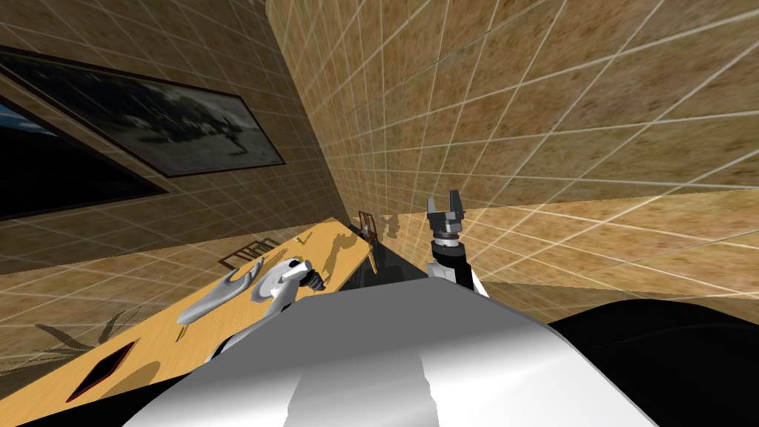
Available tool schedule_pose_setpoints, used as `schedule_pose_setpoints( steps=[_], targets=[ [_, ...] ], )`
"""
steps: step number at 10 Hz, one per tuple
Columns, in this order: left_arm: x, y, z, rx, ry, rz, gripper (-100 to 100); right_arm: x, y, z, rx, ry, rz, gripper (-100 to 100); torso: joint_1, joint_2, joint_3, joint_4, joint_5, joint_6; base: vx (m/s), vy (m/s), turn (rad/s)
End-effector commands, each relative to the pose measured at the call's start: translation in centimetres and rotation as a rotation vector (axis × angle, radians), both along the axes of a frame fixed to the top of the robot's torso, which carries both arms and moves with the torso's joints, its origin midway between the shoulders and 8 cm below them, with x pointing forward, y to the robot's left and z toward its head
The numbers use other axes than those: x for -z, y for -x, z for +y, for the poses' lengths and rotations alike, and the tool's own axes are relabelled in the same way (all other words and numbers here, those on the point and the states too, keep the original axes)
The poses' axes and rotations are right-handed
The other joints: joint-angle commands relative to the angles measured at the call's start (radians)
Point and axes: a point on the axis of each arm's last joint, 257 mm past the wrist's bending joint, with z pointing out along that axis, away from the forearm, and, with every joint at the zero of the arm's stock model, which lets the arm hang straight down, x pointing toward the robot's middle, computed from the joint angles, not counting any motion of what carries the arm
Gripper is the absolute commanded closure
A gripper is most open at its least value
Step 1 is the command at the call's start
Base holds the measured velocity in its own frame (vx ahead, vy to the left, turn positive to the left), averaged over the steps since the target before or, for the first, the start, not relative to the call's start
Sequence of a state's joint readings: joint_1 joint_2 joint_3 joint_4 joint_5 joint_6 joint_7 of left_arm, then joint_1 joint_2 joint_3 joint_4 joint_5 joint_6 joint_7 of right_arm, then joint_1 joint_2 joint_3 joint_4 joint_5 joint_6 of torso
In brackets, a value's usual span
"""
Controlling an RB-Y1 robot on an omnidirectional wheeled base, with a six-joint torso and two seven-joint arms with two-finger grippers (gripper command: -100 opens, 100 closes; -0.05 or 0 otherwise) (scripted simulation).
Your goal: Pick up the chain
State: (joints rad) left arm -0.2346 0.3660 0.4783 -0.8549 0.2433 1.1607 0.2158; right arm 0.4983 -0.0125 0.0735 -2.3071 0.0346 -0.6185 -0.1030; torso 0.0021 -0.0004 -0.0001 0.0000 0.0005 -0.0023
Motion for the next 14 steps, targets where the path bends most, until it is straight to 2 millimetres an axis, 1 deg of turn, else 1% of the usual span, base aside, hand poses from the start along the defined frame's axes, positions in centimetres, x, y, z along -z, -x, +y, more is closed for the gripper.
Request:
schedule_pose_setpoints(
  steps=[1, 2, 5, 6, 7, 11, 12, 13, 14],
  targets=[
    [0.0, 0.0, 0.0, 0.000, 0.000, 0.000, 0, 0.0, 0.0, 0.0, 0.000, 0.000, 0.000, 0, 0.000, 0.000, 0.000, 0.000, 0.000, 0.000, 0.000, 0.000, 0.000],
    [1.0, 0.4, -0.6, 0.004, -0.001, -0.001, -100, 0.0, 0.0, 0.0, 0.000, 0.000, 0.000, 0, -0.001, -0.001, 0.000, 0.000, 0.000, 0.000, 0.023, 0.015, 0.021],
    [2.1, 0.9, -1.3, 0.009, -0.002, -0.002, -100, 0.0, 0.0, 0.0, 0.000, 0.000, 0.000, 0, 0.000, -0.003, -0.002, -0.001, 0.000, 0.000, 0.037, 0.028, 0.014],
    [1.9, 0.9, -1.2, 0.007, 0.000, 0.000, -100, 0.0, 0.0, 0.0, 0.000, 0.000, 0.000, 0, 0.001, -0.003, -0.002, -0.001, 0.000, 0.000, 0.016, 0.014, 0.001],
    [1.9, 0.9, -1.2, 0.008, -0.001, -0.002, 100, 0.0, 0.0, 0.0, 0.000, 0.000, 0.000, 0, 0.000, -0.003, -0.002, -0.001, 0.000, 0.000, 0.000, 0.000, 0.000],
    [1.9, 0.8, -1.2, -0.005, 0.002, -0.007, 100, 0.0, 0.0, 0.0, 0.000, 0.000, 0.000, 0, 0.001, -0.005, -0.004, -0.003, 0.000, 0.004, 0.000, -0.001, 0.011],
    [1.8, 0.8, -1.0, -0.007, -0.001, -0.008, 0, 0.0, 0.0, 0.0, 0.000, 0.000, 0.000, 0, 0.002, -0.005, -0.004, -0.003, 0.002, 0.005, 0.000, 0.000, 0.000],
    [1.0, 0.4, -0.6, 0.004, -0.001, -0.001, 100, 0.0, 0.0, 0.0, 0.000, 0.000, 0.000, 0, 0.003, -0.005, -0.004, -0.003, 0.002, 0.005, -0.031, -0.024, -0.058],
    [0.7, 0.3, -0.4, 0.003, -0.001, -0.001, 100, 0.0, 0.0, 0.0, 0.000, 0.000, 0.000, 0, 0.002, -0.004, -0.004, -0.003, 0.002, 0.005, -0.043, -0.036, -0.048]
  ],
)
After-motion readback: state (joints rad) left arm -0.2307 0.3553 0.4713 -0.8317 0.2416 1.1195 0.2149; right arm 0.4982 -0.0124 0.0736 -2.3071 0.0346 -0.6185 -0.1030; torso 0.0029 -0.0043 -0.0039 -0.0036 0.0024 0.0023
